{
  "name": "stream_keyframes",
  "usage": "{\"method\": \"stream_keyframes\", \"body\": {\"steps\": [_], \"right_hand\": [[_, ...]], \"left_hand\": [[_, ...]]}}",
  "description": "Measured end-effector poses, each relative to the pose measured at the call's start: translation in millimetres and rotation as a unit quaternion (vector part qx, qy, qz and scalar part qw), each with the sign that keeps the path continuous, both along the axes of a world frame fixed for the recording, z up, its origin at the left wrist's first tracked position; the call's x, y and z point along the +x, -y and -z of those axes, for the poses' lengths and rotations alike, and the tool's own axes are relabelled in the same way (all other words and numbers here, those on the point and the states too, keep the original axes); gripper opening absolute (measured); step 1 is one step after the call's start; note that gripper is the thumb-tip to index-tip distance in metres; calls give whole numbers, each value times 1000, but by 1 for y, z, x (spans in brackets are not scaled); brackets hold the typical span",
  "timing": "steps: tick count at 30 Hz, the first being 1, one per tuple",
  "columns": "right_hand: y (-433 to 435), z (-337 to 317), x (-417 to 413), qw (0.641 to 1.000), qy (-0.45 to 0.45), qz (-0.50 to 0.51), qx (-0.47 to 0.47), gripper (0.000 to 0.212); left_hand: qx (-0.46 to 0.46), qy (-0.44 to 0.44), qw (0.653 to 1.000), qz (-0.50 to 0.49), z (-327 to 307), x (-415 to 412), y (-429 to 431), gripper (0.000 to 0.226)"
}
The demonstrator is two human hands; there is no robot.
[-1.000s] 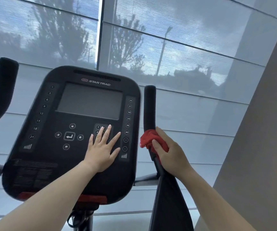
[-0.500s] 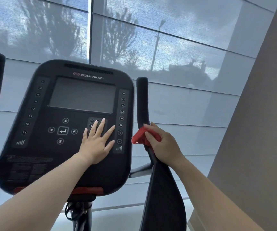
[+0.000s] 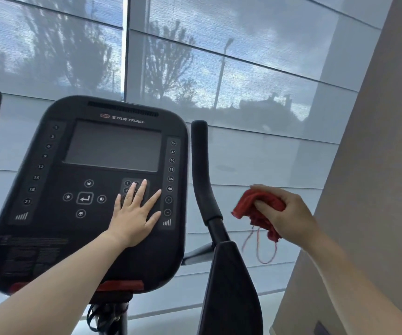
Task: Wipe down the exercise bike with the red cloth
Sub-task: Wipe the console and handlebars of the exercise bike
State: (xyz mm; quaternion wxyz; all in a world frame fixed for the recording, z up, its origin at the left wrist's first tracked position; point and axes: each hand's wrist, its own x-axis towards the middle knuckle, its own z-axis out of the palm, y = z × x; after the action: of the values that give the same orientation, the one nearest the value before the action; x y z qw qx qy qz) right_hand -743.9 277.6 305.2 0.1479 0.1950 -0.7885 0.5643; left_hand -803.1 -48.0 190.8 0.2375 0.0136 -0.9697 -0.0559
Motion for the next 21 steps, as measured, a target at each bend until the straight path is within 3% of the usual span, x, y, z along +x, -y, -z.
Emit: {"method": "stream_keyframes", "body": {"steps": [7, 10, 14, 21], "right_hand": [[37, 18, -6, 994, 17, -61, 84, 28], [73, 33, -10, 997, -6, -16, 72, 27], [72, 40, -6, 998, 54, 11, 27, 14], [67, 48, 17, 987, -9, 52, 154, 22]], "left_hand": [[-6, -4, 1000, -5, 3, -2, 1, 59], [-3, -5, 1000, -4, 2, -3, 1, 59], [-8, -4, 1000, -7, 2, -4, 1, 59], [-5, -14, 1000, -2, 7, -5, 1, 60]]}}
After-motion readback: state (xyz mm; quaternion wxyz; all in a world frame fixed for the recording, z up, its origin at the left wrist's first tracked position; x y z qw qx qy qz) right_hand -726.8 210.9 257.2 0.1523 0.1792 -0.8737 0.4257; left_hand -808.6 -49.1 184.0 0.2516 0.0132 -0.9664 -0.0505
